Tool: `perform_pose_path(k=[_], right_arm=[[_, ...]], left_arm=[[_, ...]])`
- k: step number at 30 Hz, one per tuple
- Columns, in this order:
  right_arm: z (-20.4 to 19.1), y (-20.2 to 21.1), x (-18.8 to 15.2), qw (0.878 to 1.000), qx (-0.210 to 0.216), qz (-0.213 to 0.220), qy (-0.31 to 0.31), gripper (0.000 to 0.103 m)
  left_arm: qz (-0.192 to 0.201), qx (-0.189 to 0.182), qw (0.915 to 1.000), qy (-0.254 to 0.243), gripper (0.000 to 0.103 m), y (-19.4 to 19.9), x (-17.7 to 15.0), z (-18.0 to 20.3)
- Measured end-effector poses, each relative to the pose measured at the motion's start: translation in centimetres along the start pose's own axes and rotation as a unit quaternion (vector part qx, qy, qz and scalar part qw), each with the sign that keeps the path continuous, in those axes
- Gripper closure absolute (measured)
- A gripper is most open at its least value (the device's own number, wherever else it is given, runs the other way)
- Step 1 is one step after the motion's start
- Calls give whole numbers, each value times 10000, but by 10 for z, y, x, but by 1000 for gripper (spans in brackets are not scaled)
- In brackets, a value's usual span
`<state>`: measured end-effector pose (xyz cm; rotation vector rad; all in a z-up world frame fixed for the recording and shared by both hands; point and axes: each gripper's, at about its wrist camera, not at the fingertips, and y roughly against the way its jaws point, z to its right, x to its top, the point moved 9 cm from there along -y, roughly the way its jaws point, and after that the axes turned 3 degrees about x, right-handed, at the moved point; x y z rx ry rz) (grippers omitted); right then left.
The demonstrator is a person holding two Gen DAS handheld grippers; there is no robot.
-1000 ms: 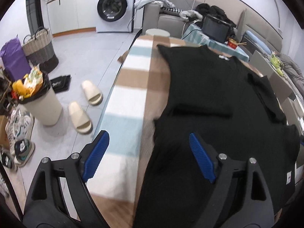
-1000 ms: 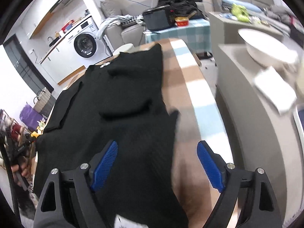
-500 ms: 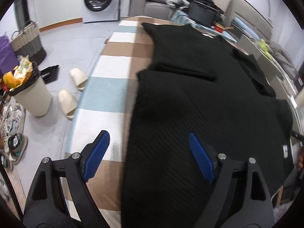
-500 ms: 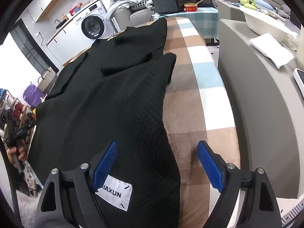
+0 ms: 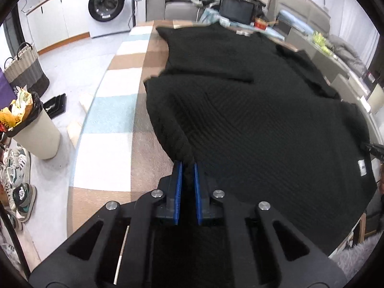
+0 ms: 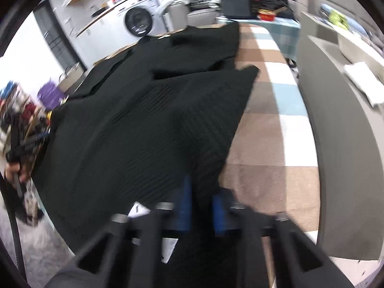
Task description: Fold small clothes
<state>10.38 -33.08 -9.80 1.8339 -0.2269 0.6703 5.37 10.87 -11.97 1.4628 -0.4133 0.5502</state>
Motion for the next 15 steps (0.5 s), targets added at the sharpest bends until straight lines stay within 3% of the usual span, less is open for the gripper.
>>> perform_pose_path(k=[3, 7, 11, 15], right_arm=[[-14, 20, 11, 9988, 214, 397, 167, 95], [-21, 64, 42, 9865, 724, 1468, 45, 95], [-8, 74, 73, 9793, 357, 1982, -207, 95], [8, 68, 105, 9708, 218, 2303, -637, 95]], left_arm=[[352, -65, 9993, 120, 98, 22, 12, -4], [888, -209, 9956, 191, 98, 50, 35, -9], [1287, -273, 9908, 321, 98, 58, 70, -16], [1387, -267, 9888, 485, 98, 44, 102, -26]])
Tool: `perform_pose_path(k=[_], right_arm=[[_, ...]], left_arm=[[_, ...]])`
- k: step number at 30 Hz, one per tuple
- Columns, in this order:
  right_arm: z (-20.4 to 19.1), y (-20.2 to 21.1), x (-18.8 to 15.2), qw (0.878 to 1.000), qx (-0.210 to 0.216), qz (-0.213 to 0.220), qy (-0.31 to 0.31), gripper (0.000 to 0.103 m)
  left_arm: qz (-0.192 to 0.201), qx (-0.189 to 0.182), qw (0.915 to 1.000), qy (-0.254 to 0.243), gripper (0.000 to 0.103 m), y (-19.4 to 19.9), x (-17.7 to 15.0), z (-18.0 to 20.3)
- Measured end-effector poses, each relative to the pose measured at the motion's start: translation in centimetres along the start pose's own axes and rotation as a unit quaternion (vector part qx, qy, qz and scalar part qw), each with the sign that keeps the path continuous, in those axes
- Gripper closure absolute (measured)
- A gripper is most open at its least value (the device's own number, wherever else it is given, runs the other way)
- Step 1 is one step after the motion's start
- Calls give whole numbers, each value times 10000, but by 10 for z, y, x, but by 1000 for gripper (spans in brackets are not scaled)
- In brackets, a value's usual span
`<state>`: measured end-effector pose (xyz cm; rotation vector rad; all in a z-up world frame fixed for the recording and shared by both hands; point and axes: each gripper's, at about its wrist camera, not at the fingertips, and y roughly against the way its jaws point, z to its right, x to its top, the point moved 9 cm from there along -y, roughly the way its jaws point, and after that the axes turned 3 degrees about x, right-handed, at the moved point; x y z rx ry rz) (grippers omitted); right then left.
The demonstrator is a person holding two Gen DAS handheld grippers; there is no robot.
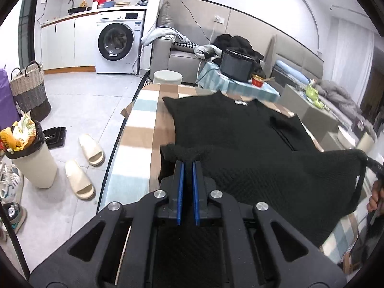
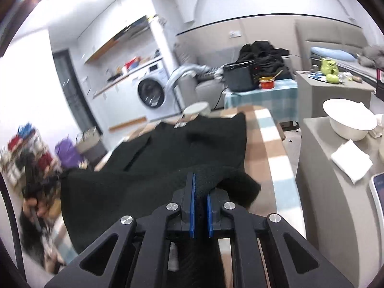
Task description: Fold small clothes
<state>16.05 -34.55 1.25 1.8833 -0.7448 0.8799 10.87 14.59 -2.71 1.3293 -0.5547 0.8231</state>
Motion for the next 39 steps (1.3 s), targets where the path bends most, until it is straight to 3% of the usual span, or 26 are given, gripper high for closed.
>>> perform_pose_path(k=[3, 7, 9, 10, 12, 13, 18, 19, 20, 21, 22, 26, 32, 34, 36, 39], right_arm=[[17, -25, 12, 9986, -361, 24, -373, 95], [36, -64, 2, 9958, -171, -485, -764, 87], [44, -73, -13, 9924, -173, -898, -825, 82], [47, -75, -19, 9915, -165, -999, -817, 76], [50, -74, -32, 9899, -134, -1180, -778, 59], [50, -72, -37, 9896, -86, -1231, -741, 54], [45, -71, -57, 9878, -230, -1522, -229, 54], [44, -72, -60, 9873, -244, -1560, -156, 56], [43, -75, -63, 9866, -293, -1600, -94, 73], [42, -76, -64, 9860, -335, -1632, -7, 85], [41, -76, -65, 9853, -433, -1648, 109, 93], [23, -63, -48, 9918, -141, -1244, 272, 97], [16, -47, 3, 9992, -193, -280, 208, 99], [20, -54, 15, 9993, -332, -105, 152, 99], [34, -68, 20, 9972, -747, -76, -25, 99], [51, -88, 13, 9905, -1328, -345, -69, 99]], left_arm=[[-125, -5, 9996, 245, 98, -31, 12, -9], [-585, 66, 9974, 417, 97, -75, 6, -19], [-746, 98, 9965, 366, 85, -84, -2, -19], [-775, 95, 9964, 339, 81, -87, -6, -18], [-853, 74, 9958, 322, 63, -90, -14, -17], [-873, 71, 9956, 320, 61, -90, -19, -16], [-941, 130, 9953, 205, 61, -91, -34, -12], [-932, 131, 9954, 177, 62, -89, -37, -11], [-908, 172, 9957, 118, 71, -89, -37, -10], [-883, 216, 9958, 63, 88, -88, -37, -10], [-892, 233, 9957, 21, 93, -89, -38, -9], [-650, 184, 9977, -84, 98, -73, -31, -3], [-185, 39, 9998, 61, 98, -60, 8, 2], [-113, 65, 9997, 183, 98, -66, 19, 0], [-208, 133, 9989, 389, 98, -83, 23, -7], [-497, 265, 9971, 512, 98, -108, 16, -14]])
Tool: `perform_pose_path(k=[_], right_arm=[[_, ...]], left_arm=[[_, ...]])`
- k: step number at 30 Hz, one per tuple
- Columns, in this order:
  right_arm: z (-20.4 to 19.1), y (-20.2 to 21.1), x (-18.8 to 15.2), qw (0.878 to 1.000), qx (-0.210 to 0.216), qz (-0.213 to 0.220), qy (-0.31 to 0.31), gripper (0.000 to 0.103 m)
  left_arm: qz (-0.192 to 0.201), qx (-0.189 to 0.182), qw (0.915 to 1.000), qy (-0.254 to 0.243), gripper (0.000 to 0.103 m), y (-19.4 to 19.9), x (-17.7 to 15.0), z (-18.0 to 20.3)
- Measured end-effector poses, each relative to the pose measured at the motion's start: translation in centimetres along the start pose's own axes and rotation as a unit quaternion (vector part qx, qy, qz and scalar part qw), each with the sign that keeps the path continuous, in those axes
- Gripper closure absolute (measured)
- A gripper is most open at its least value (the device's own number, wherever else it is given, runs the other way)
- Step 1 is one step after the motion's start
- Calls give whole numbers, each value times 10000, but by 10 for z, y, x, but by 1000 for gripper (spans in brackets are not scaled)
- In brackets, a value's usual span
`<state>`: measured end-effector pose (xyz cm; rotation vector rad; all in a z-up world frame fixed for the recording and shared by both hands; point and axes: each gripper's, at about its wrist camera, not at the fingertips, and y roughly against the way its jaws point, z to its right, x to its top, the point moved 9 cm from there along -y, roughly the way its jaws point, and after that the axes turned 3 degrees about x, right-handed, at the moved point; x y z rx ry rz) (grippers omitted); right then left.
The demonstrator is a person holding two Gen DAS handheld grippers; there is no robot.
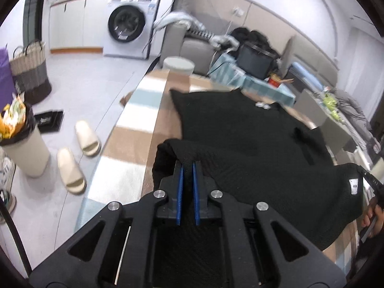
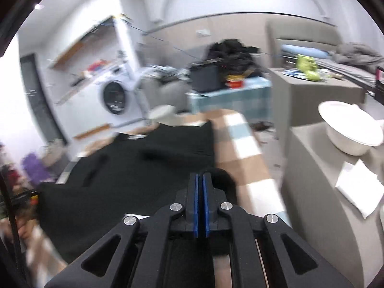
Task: Fold small clothes
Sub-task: 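Fold the held sleeve across the sweater body with the left gripper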
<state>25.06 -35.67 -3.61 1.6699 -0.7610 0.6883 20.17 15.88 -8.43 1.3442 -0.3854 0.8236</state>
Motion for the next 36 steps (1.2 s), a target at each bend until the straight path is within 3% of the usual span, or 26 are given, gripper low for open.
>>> perform_pose_path(k=[2, 4, 6, 7, 9, 13, 17, 19, 21, 24, 36], right_arm=[[9, -20, -11, 9985, -151, -509, -125, 91], [17, -23, -21, 9959, 18, -821, -371, 90], [26, -21, -28, 9947, 95, -914, -466, 73], [29, -22, -31, 9938, 127, -983, -511, 60], [30, -26, -36, 9918, 318, -1072, -617, 57], [18, -44, -40, 9879, 626, -1283, -612, 57], [2, -60, -38, 9870, 625, -1437, -347, 57], [-3, -64, -37, 9870, 552, -1499, -182, 57], [-7, -70, -37, 9869, 488, -1540, -13, 62], [-14, -71, -40, 9867, 406, -1552, 248, 70], [-12, -39, -68, 9815, 380, -1818, 468, 71]], left_arm=[[-234, 100, 9997, 68, 96, -11, -9, -5], [-305, 47, 9995, 97, 87, -13, -16, -8], [-354, -21, 9992, 159, 61, -12, -21, -12], [-319, -1, 9993, 181, 55, -12, -22, -15], [-329, 51, 9992, 202, 47, -18, -21, -17], [-637, -11, 9977, 220, 47, -40, -23, -14], [-837, -29, 9964, -124, 48, -59, -28, 6], [-802, 4, 9963, -294, 55, -60, -29, 13], [-807, -78, 9958, -424, 70, -60, -33, 20], [-799, -97, 9950, -592, 78, -54, -36, 26], [-884, -114, 9943, -577, 77, -1, -79, 11]])
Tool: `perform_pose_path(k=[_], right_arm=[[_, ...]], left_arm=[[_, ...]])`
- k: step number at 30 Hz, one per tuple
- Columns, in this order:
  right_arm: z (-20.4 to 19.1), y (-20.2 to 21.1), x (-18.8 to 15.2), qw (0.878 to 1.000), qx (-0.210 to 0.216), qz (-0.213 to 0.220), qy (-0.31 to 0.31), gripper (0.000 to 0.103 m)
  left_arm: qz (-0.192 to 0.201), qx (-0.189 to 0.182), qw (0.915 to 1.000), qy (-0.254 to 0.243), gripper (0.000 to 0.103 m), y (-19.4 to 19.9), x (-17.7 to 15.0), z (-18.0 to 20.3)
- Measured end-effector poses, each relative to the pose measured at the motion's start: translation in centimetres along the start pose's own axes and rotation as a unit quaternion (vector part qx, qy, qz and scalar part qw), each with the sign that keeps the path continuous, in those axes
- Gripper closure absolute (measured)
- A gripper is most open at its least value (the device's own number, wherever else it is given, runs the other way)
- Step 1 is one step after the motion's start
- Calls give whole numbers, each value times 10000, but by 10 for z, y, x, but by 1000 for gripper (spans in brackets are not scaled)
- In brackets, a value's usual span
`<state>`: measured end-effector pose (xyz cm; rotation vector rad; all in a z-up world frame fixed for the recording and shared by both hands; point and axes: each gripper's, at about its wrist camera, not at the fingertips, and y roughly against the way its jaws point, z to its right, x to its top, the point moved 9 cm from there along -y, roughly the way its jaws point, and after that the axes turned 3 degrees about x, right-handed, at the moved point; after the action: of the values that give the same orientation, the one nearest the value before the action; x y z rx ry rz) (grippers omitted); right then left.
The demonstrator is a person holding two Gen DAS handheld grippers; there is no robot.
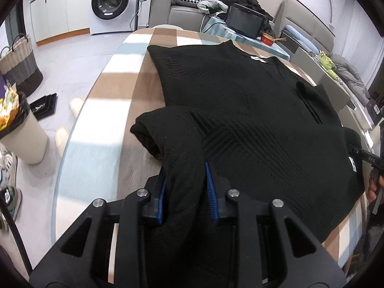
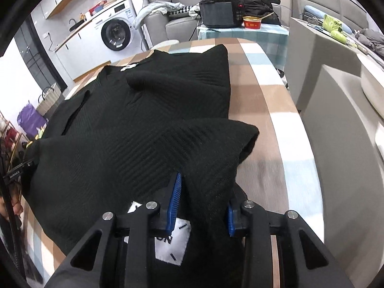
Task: Fold small clothes
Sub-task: 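Fold the held sleeve across the sweater body with the left gripper, then open the left gripper and release the folded sleeve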
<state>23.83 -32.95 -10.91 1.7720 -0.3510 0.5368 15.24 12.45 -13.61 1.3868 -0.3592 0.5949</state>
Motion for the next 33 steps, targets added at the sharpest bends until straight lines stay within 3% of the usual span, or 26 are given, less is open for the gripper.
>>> perform_pose_path(k=[2, 4, 13, 29, 33], right_arm=[[4, 5, -4, 10000, 47, -1, -12, 69], [8, 7, -3, 9999, 123, 13, -83, 59], [13, 46, -22, 9969, 703, 270, -219, 59], [-2, 49, -21, 9862, 1564, 513, -203, 59], [-2, 48, -23, 9867, 1543, 485, -178, 59]], left_arm=[[33, 54, 10000, 25, 71, 9, -8, -6], [85, 137, 9999, -14, 68, 17, -11, -10], [415, -10, 9989, 216, 68, 64, -18, -19], [287, 82, 9995, 107, 68, 63, -32, -3], [231, 137, 9996, 111, 68, 55, -30, -4]])
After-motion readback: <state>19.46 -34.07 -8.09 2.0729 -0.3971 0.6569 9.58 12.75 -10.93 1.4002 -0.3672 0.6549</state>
